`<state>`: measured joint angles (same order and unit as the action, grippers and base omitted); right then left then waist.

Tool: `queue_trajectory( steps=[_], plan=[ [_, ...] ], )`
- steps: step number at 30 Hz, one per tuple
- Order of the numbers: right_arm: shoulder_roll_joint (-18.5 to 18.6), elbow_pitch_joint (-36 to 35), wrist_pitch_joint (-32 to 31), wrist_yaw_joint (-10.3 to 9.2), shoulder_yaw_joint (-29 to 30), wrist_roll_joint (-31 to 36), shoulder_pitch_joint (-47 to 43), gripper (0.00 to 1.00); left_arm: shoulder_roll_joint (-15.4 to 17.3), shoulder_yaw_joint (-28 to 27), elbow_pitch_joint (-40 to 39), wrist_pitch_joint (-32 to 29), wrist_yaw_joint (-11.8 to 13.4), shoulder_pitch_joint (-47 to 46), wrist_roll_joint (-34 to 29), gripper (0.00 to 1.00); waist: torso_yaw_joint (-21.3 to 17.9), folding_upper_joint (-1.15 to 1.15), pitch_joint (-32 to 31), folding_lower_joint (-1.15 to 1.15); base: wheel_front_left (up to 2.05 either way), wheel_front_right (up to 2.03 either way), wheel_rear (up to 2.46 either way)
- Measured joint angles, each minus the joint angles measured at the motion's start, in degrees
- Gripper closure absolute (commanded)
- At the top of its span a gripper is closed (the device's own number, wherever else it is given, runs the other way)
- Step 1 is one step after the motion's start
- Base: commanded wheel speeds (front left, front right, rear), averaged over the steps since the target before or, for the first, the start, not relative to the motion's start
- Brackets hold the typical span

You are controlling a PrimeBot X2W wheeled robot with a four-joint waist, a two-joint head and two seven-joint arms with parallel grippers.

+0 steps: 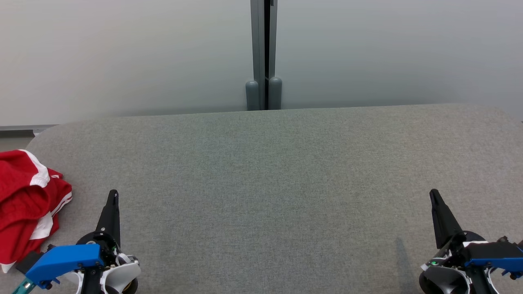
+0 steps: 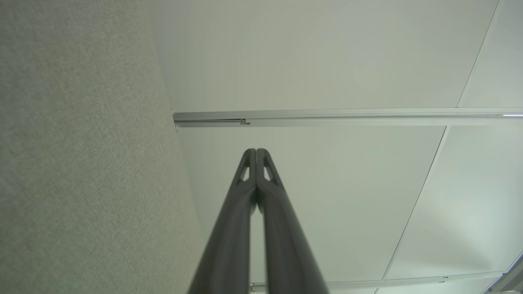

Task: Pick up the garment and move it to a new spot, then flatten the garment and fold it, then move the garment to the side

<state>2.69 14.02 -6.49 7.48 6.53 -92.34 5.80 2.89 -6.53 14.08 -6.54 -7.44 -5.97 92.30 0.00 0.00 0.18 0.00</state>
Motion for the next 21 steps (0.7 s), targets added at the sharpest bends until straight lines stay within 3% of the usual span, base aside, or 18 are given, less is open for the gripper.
queue_trajectory(
  steps=[8, 9, 21],
  plan=[
    [0.00, 0.00, 0.00, 0.00, 0.00, 0.00, 0.00, 1.00, 0.00, 0.00, 0.00, 0.00, 0.00, 0.00, 0.00, 1.00, 0.00, 0.00, 0.00, 0.00, 0.00, 0.00, 0.00],
    [-0.04, 0.18, 0.02, 0.00, -0.01, 0.01, -0.10, 0.00, -0.01, 0.01, 0.24, 0.02, 0.00, 0.07, -0.03, 0.00, 0.00, 0.00, 0.00, 0.00, 0.00, 0.00, 0.00],
    [-0.32, 2.12, 2.23, -0.09, -3.56, 4.41, -1.55, 0.00, 1.42, 2.24, 1.98, 2.25, 0.01, 2.66, -2.54, 0.00, -0.03, 0.00, 0.13, 0.00, 0.00, 0.00, 0.00]
  ],
)
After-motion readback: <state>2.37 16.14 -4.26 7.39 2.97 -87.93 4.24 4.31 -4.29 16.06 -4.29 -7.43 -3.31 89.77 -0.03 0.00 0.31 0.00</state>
